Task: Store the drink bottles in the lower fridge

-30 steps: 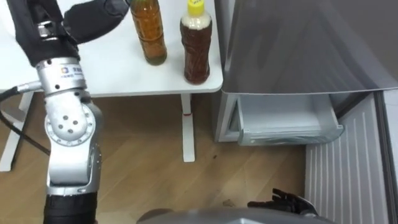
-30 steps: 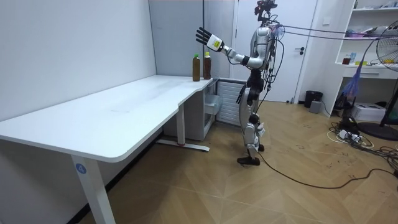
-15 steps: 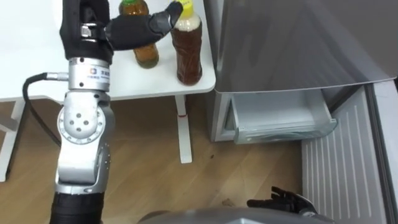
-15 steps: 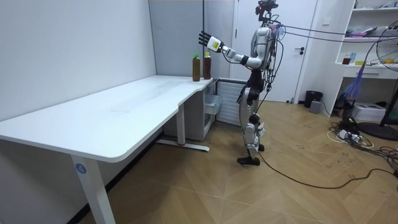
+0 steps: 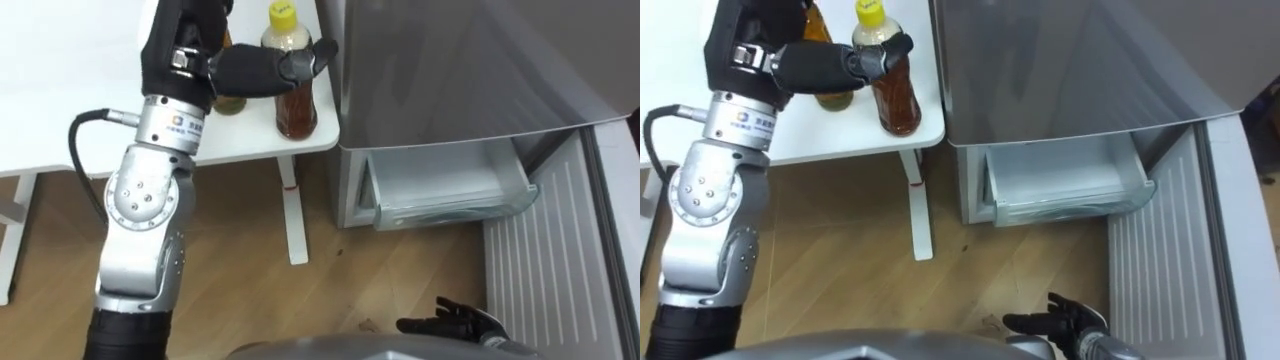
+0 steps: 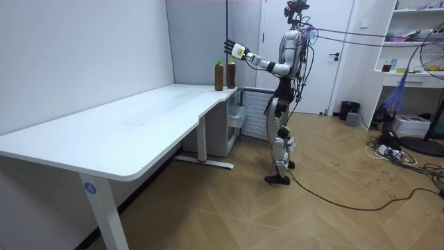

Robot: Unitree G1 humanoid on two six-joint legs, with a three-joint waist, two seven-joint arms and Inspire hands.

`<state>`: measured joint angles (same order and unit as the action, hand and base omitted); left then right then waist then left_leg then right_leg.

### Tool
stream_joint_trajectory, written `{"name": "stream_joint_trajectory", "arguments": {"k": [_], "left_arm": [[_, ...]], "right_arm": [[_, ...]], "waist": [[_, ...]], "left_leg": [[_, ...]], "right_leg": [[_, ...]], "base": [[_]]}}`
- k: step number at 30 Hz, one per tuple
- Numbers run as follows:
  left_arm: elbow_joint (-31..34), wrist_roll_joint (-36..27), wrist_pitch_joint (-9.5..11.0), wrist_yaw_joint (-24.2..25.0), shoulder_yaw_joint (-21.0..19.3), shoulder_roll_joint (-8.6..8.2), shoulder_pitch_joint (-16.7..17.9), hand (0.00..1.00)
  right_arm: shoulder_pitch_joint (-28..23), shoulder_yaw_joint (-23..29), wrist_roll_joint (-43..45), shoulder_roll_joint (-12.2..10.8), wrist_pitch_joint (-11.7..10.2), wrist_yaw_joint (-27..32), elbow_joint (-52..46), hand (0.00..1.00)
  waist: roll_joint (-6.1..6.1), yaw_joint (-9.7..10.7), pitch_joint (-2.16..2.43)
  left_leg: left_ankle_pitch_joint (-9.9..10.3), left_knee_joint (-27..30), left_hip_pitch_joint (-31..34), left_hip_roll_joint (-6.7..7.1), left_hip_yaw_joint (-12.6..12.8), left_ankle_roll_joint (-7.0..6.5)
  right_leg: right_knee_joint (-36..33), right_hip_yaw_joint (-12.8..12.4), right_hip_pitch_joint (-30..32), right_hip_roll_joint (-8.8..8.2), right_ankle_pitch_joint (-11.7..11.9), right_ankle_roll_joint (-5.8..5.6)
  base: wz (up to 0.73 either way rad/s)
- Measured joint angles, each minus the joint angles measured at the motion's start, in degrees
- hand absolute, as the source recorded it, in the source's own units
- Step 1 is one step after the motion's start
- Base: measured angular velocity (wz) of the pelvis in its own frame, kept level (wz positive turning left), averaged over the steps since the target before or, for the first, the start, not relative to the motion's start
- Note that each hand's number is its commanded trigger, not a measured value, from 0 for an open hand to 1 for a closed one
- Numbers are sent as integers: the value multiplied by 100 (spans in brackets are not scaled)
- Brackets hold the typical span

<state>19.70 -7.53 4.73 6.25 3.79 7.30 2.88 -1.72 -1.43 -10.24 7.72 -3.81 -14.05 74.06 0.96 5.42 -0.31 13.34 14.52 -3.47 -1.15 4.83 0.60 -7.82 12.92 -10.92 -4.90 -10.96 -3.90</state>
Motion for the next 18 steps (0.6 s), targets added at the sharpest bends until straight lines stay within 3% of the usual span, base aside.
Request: {"name": "stream_joint_trajectory", "arguments": {"k": [7, 18], "left_arm": [[-15, -202, -194, 172, 90, -7, 1, 0], [-372, -191, -459, 294, 73, 9, 1, 0]], "right_arm": [[34, 47, 139, -1, 110, -4, -56, 0], [32, 52, 133, -4, 140, 28, -60, 0]], "waist": [[23, 41, -14], [-3, -2, 5]], "left_leg": [[0, -91, -3, 0, 14, 0], [-1, -100, -13, -1, 75, -1]], "right_leg": [[-3, -3, 10, 1, 0, 0], [2, -20, 93, -6, 0, 0]], "base": [[-1], [-3]]}}
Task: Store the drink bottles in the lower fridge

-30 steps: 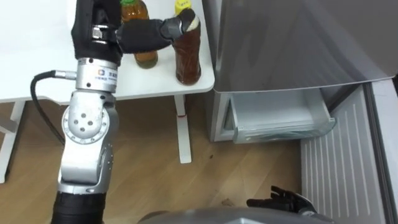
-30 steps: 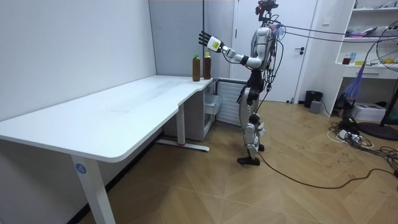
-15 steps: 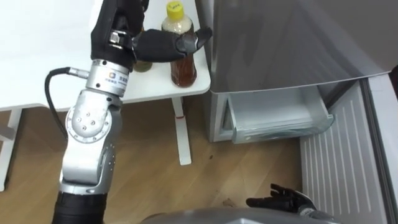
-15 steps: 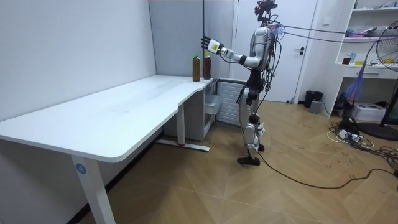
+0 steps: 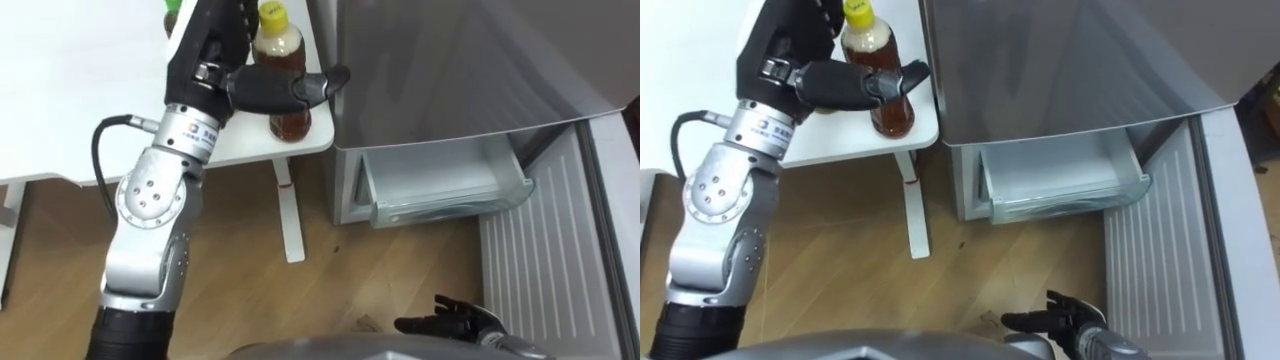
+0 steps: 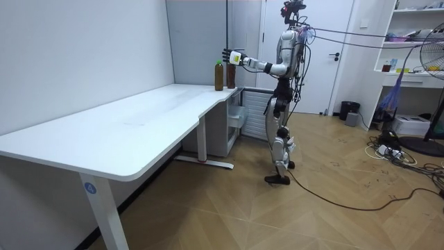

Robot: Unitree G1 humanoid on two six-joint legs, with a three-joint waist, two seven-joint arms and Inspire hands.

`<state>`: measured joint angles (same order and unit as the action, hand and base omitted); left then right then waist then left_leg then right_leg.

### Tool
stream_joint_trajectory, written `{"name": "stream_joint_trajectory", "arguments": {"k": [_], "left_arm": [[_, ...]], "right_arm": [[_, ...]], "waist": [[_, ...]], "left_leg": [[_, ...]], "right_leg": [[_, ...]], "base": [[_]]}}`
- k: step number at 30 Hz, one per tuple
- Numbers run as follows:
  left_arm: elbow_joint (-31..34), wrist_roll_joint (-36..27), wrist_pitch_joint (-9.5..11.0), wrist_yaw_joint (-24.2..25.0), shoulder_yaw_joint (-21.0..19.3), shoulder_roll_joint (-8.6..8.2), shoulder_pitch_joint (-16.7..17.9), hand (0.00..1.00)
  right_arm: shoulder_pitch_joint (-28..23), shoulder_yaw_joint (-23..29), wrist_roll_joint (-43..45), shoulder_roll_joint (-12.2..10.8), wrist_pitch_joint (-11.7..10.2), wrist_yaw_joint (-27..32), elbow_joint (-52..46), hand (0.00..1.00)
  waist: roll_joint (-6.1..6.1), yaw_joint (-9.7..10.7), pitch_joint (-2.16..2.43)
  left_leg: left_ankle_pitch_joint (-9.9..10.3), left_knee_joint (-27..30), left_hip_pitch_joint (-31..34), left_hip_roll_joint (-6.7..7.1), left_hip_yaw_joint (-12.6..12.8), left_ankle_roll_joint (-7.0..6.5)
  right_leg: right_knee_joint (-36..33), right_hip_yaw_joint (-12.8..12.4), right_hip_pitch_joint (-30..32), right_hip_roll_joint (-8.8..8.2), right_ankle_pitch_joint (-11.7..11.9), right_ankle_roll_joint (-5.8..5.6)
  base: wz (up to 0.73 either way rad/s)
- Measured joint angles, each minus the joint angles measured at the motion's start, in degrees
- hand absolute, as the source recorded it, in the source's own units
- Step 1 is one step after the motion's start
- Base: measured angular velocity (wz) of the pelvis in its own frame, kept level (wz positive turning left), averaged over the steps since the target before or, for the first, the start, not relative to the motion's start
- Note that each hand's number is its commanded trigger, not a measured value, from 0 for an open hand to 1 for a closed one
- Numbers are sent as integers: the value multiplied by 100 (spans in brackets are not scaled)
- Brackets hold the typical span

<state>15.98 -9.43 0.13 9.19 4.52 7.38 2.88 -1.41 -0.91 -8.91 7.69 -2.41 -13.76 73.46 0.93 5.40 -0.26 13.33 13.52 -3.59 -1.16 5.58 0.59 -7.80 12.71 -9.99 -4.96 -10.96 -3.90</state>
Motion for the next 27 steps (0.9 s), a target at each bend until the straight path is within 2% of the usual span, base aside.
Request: {"name": "stream_joint_trajectory", "arguments": {"k": [15, 27], "left_arm": [[-263, -1, 3, -57, -3, 0, 2, 0], [-263, 0, 4, -127, -3, -1, 2, 0]], "right_arm": [[-18, -3, 11, 0, -3, 121, 1, 0], [-32, 0, -3, 0, -6, 148, 2, 0]], "waist": [[-20, -105, -16], [-31, -102, 1]], "left_leg": [[0, 4, 7, -1, 1, 0], [0, 4, -5, -4, 1, 0]], "right_leg": [[-1, 8, 4, 1, 0, 0], [-12, 9, 4, 3, 0, 0]], "base": [[0], [0]]}}
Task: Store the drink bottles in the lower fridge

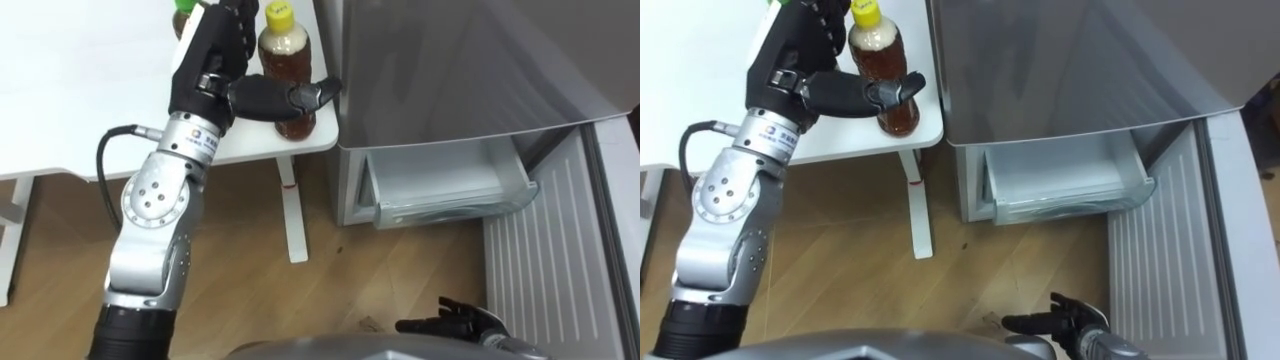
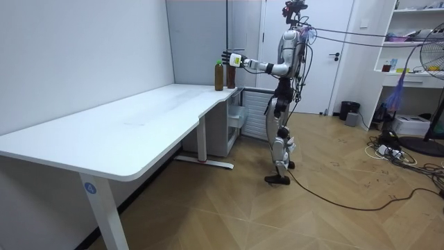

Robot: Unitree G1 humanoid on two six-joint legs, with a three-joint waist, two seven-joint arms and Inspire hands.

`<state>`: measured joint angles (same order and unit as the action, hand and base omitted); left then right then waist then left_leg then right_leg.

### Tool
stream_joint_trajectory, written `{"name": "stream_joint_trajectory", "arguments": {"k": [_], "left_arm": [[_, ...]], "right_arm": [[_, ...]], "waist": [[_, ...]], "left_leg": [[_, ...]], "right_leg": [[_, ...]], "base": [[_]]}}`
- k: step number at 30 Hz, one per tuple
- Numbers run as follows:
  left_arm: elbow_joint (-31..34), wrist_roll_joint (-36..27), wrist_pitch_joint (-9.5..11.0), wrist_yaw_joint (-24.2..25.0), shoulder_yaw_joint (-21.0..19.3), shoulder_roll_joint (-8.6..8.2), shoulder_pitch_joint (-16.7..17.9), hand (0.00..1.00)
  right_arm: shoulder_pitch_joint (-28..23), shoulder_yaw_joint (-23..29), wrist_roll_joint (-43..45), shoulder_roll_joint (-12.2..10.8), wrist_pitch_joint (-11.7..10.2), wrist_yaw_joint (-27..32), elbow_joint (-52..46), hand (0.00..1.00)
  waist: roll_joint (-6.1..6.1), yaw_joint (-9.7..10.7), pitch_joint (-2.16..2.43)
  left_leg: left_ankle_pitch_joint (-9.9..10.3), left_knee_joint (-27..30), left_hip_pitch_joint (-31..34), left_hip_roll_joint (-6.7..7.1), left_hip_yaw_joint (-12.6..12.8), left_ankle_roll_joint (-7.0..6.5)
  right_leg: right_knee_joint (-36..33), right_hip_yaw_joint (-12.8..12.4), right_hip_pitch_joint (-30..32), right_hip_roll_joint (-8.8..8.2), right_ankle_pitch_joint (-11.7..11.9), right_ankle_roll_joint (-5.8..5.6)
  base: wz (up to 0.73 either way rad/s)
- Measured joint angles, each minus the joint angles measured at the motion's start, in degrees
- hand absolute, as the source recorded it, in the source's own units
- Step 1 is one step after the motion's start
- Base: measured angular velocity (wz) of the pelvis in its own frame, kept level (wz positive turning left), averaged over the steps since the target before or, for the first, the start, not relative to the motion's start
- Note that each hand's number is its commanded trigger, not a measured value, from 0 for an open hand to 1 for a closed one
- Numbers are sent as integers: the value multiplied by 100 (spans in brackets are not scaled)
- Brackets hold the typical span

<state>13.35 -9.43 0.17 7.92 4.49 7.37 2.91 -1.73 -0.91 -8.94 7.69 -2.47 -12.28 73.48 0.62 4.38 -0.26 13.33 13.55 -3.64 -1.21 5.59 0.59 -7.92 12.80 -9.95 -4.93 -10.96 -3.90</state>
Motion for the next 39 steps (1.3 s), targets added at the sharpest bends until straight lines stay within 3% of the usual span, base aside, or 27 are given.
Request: {"name": "stream_joint_trajectory", "arguments": {"k": [14, 19, 25, 32, 39], "left_arm": [[-129, -19, 0, -128, 8, -2, 1, 0], [-270, -475, -16, -149, 3, 29, 1, 0], [-369, -705, -72, -117, -111, 30, -19, 0], [-799, -792, -326, -153, -353, 28, -94, 0], [-1066, -793, -398, -258, -561, -3, -439, 0]], "right_arm": [[-5, 4, -106, -39, 2, 161, 41, 0], [-47, 11, -271, -63, 8, 164, 59, 0], [-70, 60, -274, -88, 84, 163, -11, 0], [-51, 223, -210, -121, 183, 171, -37, 0], [-200, 231, -198, -121, 265, 263, -338, 0]], "waist": [[25, 34, -12], [75, 74, -37], [86, 87, -24], [70, 188, -27], [25, 187, -29]], "left_leg": [[-2, 0, -14, 1, 1, 0], [-3, -1, -14, 0, 27, -2], [-3, 6, -14, 0, 61, -2], [-3, 7, -12, 0, 78, -2], [-3, 6, -16, 0, 91, -3]], "right_leg": [[10, -12, -13, -1, 0, 0], [9, -35, -6, -3, 0, 0], [6, -144, -20, -2, 0, 0], [6, -185, -9, -3, 0, 0], [4, -217, -8, -3, 0, 0]], "base": [[0], [-1], [-4], [-1], [0]]}}
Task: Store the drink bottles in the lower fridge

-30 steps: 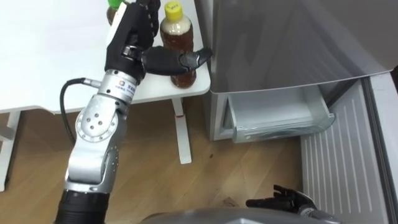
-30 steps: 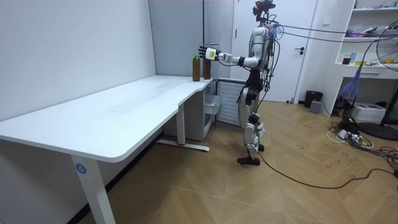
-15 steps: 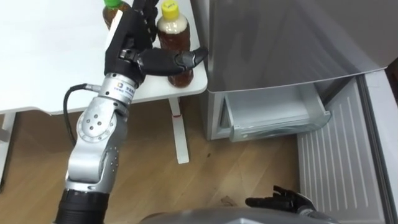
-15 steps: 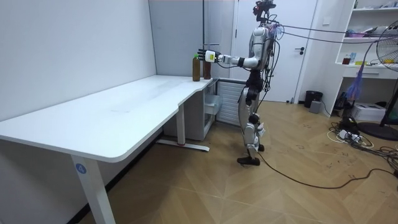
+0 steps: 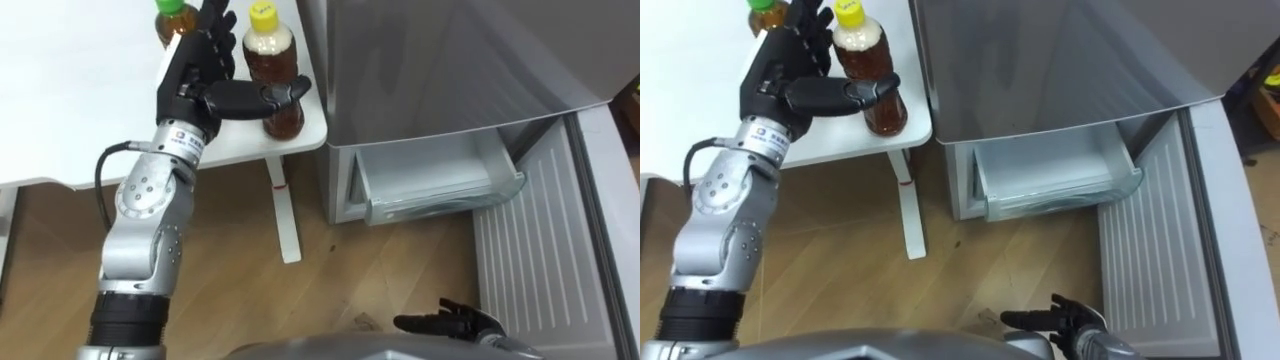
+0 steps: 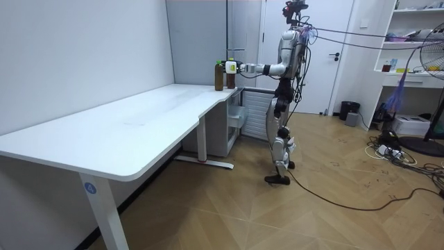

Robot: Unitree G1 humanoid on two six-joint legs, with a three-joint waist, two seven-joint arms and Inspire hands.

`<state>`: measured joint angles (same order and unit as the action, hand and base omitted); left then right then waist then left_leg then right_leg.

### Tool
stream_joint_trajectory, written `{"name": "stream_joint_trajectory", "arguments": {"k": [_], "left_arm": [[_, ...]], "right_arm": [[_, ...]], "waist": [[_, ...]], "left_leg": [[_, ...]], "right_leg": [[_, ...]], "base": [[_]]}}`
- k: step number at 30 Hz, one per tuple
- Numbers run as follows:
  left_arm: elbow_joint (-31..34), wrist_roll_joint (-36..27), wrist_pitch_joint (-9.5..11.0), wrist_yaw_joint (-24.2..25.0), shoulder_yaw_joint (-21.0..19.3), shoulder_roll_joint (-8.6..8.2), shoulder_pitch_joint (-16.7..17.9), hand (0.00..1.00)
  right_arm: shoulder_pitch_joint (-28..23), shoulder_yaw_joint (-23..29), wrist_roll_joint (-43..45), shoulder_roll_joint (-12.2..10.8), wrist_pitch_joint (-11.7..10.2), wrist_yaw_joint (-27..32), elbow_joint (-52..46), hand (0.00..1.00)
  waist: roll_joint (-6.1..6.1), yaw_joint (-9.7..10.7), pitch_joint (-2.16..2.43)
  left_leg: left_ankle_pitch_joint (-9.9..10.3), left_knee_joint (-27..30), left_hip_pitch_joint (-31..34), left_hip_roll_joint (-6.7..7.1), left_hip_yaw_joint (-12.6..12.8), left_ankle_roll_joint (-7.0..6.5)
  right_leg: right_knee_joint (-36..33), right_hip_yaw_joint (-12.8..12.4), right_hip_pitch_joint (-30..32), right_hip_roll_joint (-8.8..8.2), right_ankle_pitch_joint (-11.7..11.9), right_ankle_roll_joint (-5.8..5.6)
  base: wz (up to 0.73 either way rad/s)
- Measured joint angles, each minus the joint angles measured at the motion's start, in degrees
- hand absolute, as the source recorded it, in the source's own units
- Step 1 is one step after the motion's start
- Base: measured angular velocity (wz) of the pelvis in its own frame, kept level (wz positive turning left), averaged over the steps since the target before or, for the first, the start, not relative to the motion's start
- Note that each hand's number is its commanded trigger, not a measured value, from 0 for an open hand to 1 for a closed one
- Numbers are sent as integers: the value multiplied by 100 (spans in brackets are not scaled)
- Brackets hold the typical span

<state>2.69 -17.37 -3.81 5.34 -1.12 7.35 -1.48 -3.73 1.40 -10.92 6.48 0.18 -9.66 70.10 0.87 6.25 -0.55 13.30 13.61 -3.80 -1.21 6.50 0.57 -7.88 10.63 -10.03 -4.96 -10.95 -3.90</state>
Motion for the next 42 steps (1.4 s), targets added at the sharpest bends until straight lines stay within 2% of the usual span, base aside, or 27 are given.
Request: {"name": "stream_joint_trajectory", "arguments": {"k": [4, 8, 16, 21, 28, 34, 35, 36, 37, 38, 42], "left_arm": [[-10, -1, -12, -17, -84, -6, -69, 0], [-10, 2, -92, -17, -90, -6, -69, 0], [-10, 1, -101, -17, -87, -5, -70, 0], [-2, 1, -110, -8, -87, 12, -74, 0], [1, 5, -137, 283, -79, 24, -390, 0], [1, 4, -137, 485, -37, 25, -390, 0], [1, 4, -137, 521, -37, 27, -390, 52], [1, 4, -137, 537, -37, 27, -390, 65], [1, 4, -137, 550, -36, 28, -390, 73], [1, 4, -137, 557, -36, 28, -390, 100], [0, 5, -137, 572, -36, 28, -390, 100]], "right_arm": [[-41, 1, 0, 7, 68, 23, -131, 0], [-37, 2, 0, 46, 76, 19, -130, 0], [-28, -1, -1, 66, 73, 40, -128, 0], [-5, -10, 1, 68, 97, 24, -144, 0], [35, 0, 1, 77, 112, -118, -129, 0], [45, 0, 51, 78, 114, -159, -131, 0], [45, 0, 53, 78, 114, -162, -130, 0], [45, 0, 54, 78, 114, -162, -130, 0], [46, 0, 58, 78, 114, -164, -130, 0], [46, 1, 62, 78, 114, -165, -130, 0], [64, 1, 98, 78, 114, -173, -126, 0]], "waist": [[-46, 7, 0], [-87, 10, 2], [-137, 36, 1], [-139, 118, 3], [-134, 165, 1], [-111, 184, -14], [-110, 184, -14], [-110, 184, -15], [-109, 184, -15], [-108, 185, -15], [-104, 185, -13]], "left_leg": [[0, -2, -2, 0, 25, 0], [0, -8, -6, 0, 38, 0], [0, -10, -3, -1, 38, 0], [0, -16, 8, -2, 34, 0], [0, -12, -7, -3, 41, 0], [0, -12, 5, -6, 49, -1], [0, -12, 6, -6, 49, 0], [0, -12, 7, -6, 49, -1], [0, -12, 7, -6, 49, 0], [0, -12, 7, -6, 49, -1], [0, -12, 7, -6, 50, 0]], "right_leg": [[2, -32, 5, 0, 0, 0], [7, -30, 7, -2, 0, 0], [7, 5, 8, -3, 0, 0], [1, 31, 7, -3, 0, 0], [3, 31, 5, -3, 0, 0], [6, 24, 13, -4, 0, 0], [6, 25, 14, -3, 0, 0], [6, 25, 14, -3, 0, 0], [6, 25, 14, -3, 0, 0], [6, 25, 14, -3, 0, 0], [6, 27, 13, -3, 0, 0]], "base": [[-2], [0], [0], [0], [0], [0], [0], [0], [0], [0], [0]]}}
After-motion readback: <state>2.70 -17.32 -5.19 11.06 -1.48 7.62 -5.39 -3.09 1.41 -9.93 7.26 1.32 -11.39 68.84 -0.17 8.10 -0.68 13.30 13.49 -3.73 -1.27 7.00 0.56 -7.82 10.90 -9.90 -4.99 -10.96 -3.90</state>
